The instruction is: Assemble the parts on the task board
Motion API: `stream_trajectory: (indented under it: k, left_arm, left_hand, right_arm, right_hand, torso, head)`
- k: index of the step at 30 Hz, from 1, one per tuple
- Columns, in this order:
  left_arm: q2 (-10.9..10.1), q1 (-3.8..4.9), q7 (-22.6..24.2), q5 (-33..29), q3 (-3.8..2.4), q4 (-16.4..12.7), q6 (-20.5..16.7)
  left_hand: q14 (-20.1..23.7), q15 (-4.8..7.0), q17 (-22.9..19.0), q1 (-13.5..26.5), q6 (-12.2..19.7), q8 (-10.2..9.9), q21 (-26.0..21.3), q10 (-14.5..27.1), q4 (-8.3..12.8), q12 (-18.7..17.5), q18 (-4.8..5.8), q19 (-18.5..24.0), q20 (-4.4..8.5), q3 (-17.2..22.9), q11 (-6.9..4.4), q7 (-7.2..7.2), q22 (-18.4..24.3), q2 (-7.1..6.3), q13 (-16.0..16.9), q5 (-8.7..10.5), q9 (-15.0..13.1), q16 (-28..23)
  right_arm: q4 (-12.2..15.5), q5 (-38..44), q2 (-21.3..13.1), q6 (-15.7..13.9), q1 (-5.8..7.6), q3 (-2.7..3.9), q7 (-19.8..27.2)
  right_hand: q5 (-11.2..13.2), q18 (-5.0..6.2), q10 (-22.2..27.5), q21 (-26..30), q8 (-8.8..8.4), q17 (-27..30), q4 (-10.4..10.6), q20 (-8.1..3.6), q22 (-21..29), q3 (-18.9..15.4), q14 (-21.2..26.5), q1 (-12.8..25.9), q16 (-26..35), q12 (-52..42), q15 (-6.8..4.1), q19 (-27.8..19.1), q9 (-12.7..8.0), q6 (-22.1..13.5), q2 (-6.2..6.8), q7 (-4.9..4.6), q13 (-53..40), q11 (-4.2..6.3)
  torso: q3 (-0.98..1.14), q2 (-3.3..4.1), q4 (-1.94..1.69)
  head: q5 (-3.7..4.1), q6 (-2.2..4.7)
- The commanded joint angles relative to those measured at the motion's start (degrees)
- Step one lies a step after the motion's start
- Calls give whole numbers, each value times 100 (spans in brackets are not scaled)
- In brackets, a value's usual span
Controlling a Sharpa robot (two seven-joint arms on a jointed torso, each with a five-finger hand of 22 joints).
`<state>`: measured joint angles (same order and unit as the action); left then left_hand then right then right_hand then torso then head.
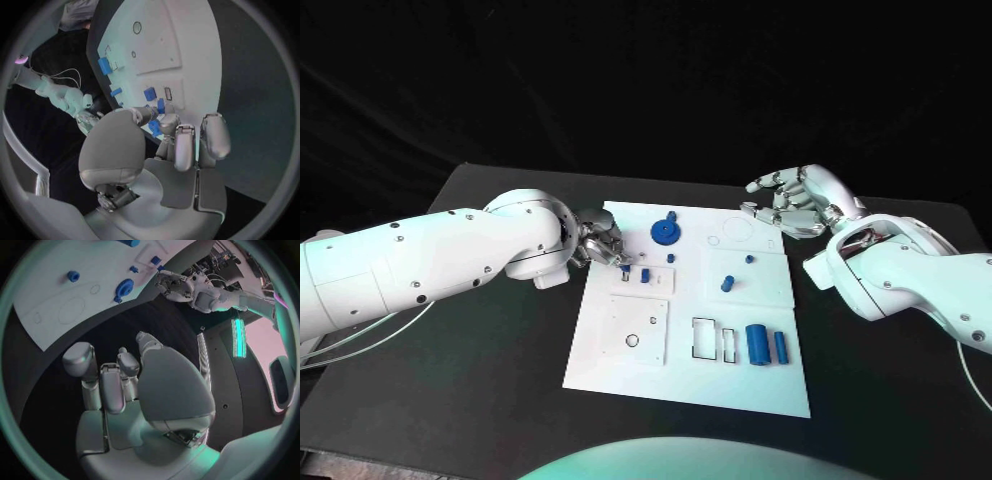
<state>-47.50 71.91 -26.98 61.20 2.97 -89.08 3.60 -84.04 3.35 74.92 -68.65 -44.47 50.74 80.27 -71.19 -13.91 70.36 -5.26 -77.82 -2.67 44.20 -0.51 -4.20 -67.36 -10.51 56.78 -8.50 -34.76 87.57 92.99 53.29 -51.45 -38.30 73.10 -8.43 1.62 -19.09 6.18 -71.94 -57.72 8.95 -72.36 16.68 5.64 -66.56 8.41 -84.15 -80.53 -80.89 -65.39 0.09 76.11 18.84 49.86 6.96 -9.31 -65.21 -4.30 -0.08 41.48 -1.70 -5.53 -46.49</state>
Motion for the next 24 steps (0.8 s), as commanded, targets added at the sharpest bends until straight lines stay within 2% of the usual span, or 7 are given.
stream_trajectory:
  k: [1,8,13,24]
  left_arm:
    - [19,-14,-78,282,7,-18,149]
    - [22,-34,-101,431,15,-45,292]
    - [21,-41,-117,532,17,-58,391]
    - [43,-59,-128,614,21,-64,462]
  left_hand:
    - [-490,46,1161,49,-16,20,33,-47,803,20,62,-23,3,840,4,45,-7,22,7,-27,-374,35]
    - [-490,49,1160,68,-20,31,33,-53,832,27,61,-22,7,881,1,48,-5,11,13,-39,-380,34]
    - [-490,51,1160,77,-21,35,31,-49,846,23,60,-19,8,902,-1,49,0,6,5,-45,-383,34]
    - [-490,51,1160,82,-20,36,35,-49,852,23,62,-23,9,910,-1,49,-8,2,5,-46,-384,34]
  right_arm:
    - [-3,-62,5,-111,-3,0,172]
    - [-12,-69,4,-116,-3,0,185]
    - [-17,-123,5,-87,-3,0,211]
    - [-21,-238,12,-11,-3,0,274]
  right_hand:
    - [-33,69,25,15,30,-8,-14,2,0,34,-142,6,8,10,-38,-16,8,42,40,11,6,19]
    - [-45,67,20,12,31,-13,-13,1,-3,43,-144,8,6,6,-39,-10,8,42,42,11,3,20]
    - [-58,67,22,14,33,-9,-11,0,-2,54,-145,11,11,12,-40,-5,7,41,41,11,11,20]
    - [-70,67,25,22,33,-11,-9,-1,3,64,-146,17,11,17,-40,-4,7,39,43,11,18,20]
  torso:
    - [3,1,4]
    - [-1,2,3]
    - [-3,0,-1]
    - [0,3,3]
  head:
    - [4,-8]
    - [7,-22]
    - [9,-62]
    - [4,-71]
